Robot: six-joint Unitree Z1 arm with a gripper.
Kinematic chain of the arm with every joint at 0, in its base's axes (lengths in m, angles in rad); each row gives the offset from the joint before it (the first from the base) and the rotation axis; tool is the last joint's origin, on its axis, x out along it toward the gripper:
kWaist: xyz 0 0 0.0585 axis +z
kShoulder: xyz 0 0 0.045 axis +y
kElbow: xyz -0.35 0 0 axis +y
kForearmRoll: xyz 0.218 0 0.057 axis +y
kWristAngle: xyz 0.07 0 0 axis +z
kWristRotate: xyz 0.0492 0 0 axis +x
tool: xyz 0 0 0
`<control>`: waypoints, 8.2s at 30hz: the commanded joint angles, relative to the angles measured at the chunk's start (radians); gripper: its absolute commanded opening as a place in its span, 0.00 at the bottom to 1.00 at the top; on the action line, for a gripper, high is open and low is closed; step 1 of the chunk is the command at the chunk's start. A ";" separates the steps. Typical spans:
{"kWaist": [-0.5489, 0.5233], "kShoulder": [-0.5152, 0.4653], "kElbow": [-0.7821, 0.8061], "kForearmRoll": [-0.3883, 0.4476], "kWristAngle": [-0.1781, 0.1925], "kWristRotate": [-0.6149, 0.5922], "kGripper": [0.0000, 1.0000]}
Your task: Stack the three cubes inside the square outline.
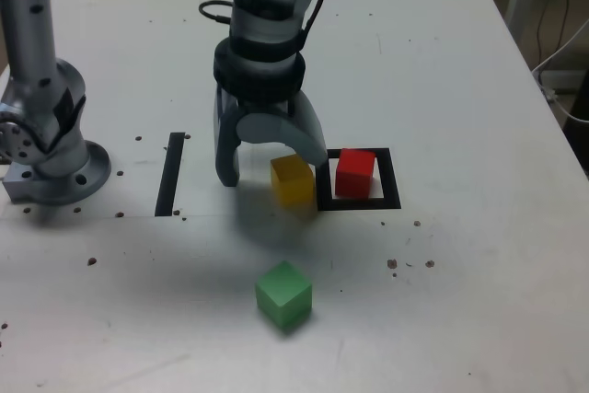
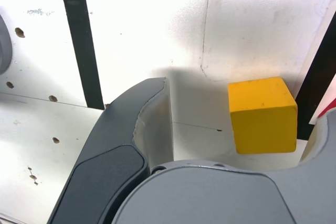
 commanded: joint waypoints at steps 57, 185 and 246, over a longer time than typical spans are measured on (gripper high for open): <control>0.024 -0.017 -0.076 0.023 0.077 -0.005 0.19; -0.419 -0.007 -0.163 -0.052 -0.172 -0.662 0.99; -0.421 0.018 -0.163 -0.078 0.016 -0.711 0.18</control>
